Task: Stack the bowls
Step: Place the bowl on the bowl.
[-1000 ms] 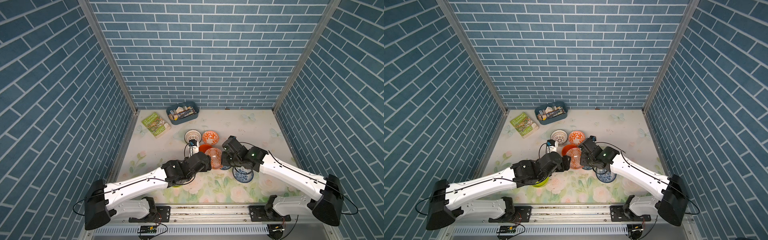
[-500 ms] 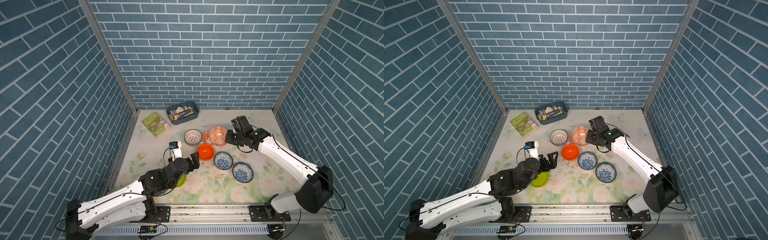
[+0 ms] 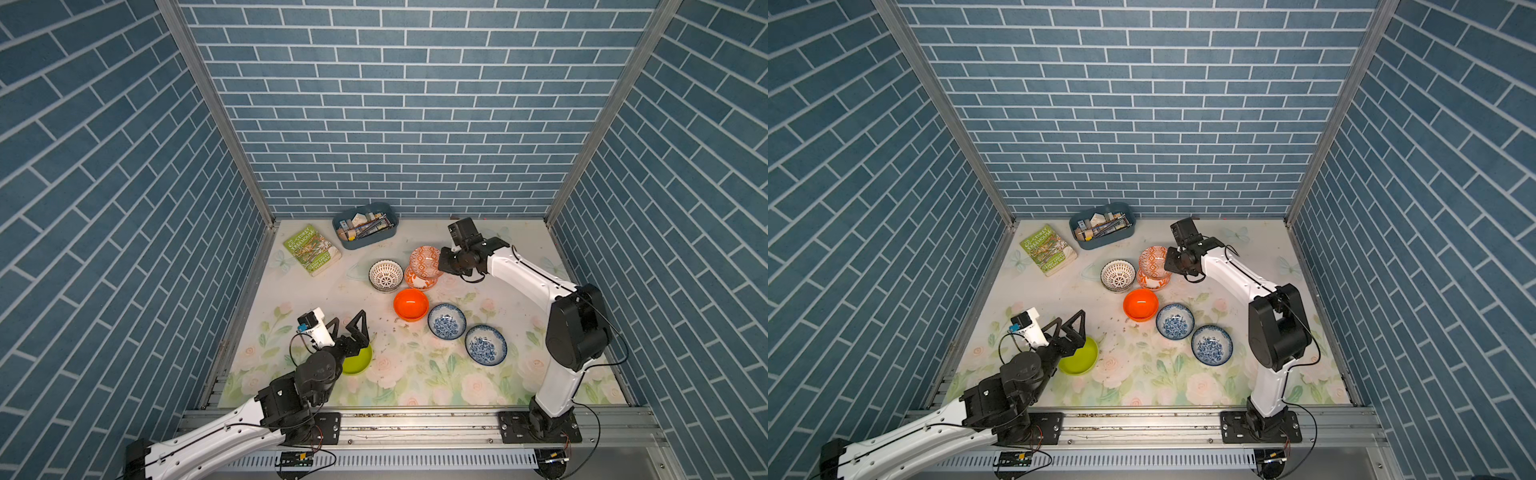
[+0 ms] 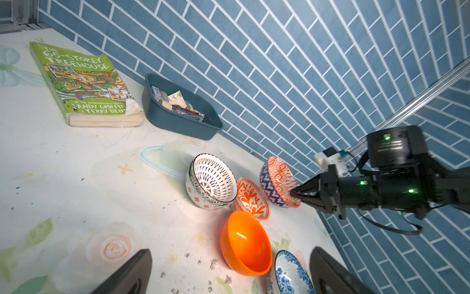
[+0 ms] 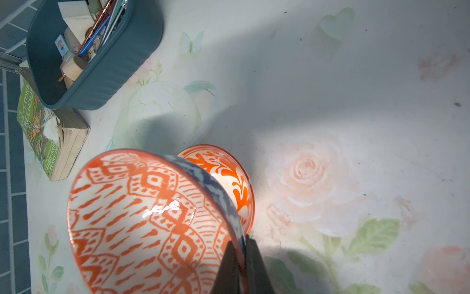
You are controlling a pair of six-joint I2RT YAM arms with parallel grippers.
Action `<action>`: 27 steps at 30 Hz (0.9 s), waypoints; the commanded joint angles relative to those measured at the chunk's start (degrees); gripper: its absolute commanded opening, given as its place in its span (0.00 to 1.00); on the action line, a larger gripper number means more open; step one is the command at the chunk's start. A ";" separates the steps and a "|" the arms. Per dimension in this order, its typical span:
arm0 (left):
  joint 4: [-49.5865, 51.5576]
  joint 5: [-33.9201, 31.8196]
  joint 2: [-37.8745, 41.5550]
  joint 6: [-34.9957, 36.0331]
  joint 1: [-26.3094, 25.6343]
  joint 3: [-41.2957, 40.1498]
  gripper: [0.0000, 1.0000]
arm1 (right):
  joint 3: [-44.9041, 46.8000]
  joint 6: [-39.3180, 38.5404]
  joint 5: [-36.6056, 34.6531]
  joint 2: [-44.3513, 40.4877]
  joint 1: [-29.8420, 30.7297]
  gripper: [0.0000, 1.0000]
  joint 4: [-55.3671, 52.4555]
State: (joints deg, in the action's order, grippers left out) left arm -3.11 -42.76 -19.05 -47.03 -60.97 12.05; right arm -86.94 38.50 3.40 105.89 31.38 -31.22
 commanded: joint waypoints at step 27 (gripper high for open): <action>-15.70 24.81 -11.16 8.09 9.39 -0.44 1.00 | -4.06 -1.49 3.36 7.49 0.06 0.00 1.36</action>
State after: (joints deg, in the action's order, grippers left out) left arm -16.88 -21.17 -31.05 -39.16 -52.97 11.88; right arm -89.19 38.46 5.89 112.73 31.38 -30.00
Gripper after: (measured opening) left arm 0.998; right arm 0.086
